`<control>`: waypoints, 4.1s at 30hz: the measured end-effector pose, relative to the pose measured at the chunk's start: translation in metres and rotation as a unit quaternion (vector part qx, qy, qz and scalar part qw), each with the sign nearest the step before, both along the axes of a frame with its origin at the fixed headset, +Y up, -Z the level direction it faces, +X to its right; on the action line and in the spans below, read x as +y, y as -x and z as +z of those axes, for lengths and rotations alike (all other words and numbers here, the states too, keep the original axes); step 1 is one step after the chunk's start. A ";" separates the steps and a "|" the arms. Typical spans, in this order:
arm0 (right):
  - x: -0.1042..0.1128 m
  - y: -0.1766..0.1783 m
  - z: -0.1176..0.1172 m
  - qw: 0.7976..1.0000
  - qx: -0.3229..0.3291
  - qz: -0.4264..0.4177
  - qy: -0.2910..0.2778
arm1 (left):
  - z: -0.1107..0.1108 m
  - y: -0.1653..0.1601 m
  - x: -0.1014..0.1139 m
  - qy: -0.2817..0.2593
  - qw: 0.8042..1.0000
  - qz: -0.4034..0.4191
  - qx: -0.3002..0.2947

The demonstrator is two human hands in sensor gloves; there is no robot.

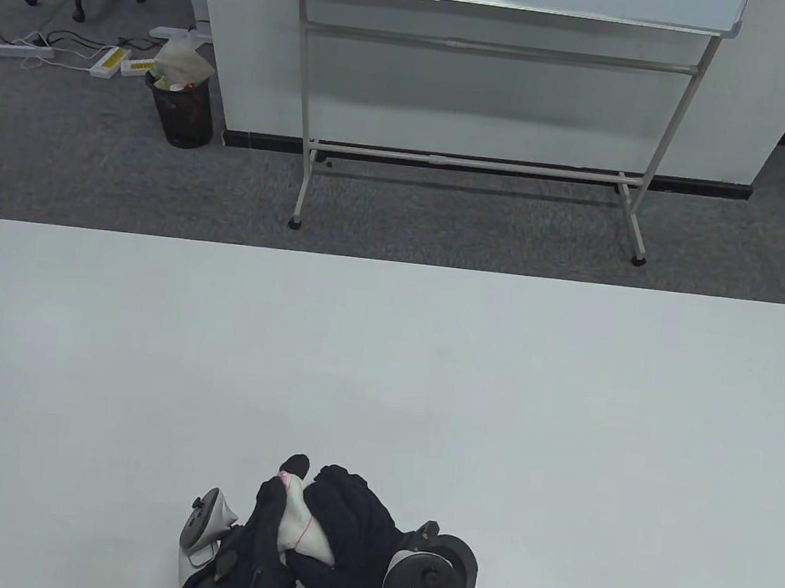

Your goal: Squeeze dry dish cloth into compact mass

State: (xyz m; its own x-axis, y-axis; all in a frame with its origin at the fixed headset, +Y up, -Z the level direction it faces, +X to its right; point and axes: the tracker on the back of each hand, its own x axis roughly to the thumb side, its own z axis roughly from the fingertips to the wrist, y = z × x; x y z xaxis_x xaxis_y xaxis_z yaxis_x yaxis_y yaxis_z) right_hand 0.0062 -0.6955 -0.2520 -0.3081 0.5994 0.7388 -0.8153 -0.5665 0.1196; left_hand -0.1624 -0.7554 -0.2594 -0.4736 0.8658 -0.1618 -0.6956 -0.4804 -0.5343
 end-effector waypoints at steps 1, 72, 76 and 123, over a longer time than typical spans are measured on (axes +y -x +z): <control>-0.002 0.002 0.000 1.000 0.010 -0.005 0.012 | 0.000 0.000 -0.001 0.005 1.000 0.004 -0.003; -0.033 0.011 -0.022 0.923 0.095 -0.188 0.323 | 0.004 0.033 0.039 -0.209 0.917 -0.184 0.286; -0.026 0.001 -0.023 0.944 0.050 -0.171 0.277 | 0.008 0.023 0.043 -0.234 0.904 -0.218 0.285; -0.021 0.011 -0.008 0.940 0.114 -0.169 0.273 | 0.014 0.000 0.041 -0.258 0.940 -0.168 0.150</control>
State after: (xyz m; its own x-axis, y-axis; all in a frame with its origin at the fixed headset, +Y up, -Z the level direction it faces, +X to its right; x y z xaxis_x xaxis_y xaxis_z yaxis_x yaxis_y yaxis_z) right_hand -0.0049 -0.7167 -0.2600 0.0981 0.9437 0.3158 -0.8552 -0.0824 0.5117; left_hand -0.1624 -0.7146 -0.2456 -0.1160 0.9016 0.4167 -0.9181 0.0628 -0.3914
